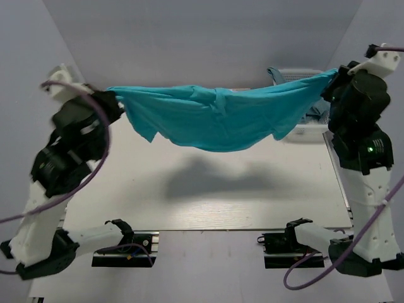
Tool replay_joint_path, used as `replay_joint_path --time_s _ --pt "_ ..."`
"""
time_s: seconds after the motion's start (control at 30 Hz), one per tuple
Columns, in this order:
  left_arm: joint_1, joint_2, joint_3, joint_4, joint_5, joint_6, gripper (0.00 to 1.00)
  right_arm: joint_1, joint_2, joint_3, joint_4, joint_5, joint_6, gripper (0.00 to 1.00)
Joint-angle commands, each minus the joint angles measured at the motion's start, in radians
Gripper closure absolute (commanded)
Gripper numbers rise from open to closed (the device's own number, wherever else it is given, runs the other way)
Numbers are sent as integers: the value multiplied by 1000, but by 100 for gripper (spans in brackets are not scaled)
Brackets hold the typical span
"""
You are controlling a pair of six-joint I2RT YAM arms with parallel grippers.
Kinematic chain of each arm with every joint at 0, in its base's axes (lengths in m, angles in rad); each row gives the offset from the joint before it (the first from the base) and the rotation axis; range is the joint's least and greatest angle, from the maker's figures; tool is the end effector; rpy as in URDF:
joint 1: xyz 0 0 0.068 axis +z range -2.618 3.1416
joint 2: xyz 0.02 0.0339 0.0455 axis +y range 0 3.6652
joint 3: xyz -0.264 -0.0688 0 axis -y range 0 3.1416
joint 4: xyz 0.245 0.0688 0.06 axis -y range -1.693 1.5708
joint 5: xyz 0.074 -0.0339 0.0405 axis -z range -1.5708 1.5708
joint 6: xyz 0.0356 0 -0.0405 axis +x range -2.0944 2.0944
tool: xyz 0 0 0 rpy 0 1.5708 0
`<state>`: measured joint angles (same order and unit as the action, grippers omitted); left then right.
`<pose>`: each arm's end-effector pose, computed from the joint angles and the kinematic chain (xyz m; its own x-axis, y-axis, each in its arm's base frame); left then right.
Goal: Fold and stack the t-shirts
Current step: Flatten out the tshirt
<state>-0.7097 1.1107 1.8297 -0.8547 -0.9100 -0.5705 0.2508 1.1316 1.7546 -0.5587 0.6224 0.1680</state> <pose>0.1265 -0.0716 0.5436 0.0181 -0.4525 -0.8916 -0.2182 0.8684 -0.4452 0.1741 0.0232 0.5507 0.1219 0.1715 -0.9776 0.3464 0.9157 0.2038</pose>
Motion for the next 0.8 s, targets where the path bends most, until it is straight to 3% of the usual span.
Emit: replay_joint_path --time_s 0.0,0.13,0.33,0.47,0.6,0.77 --pt "4 -156 -73 46 15 34 100 -4 -85 33 -13 -9 -16 100" --pt "4 -342 -130 108 163 55 100 -2 -170 0 -14 -121 5 100" --pt "13 -364 -83 28 172 29 100 -2 -210 2 -29 -124 -9 100" --pt "13 -278 -83 -52 99 -38 100 -4 -185 -35 -50 -157 18 100" --pt "13 -143 -110 -154 19 -167 100 -4 -135 -189 -9 -220 67 100" --pt "15 -10 -323 -124 -29 -253 100 -4 -35 -372 103 -314 103 100"
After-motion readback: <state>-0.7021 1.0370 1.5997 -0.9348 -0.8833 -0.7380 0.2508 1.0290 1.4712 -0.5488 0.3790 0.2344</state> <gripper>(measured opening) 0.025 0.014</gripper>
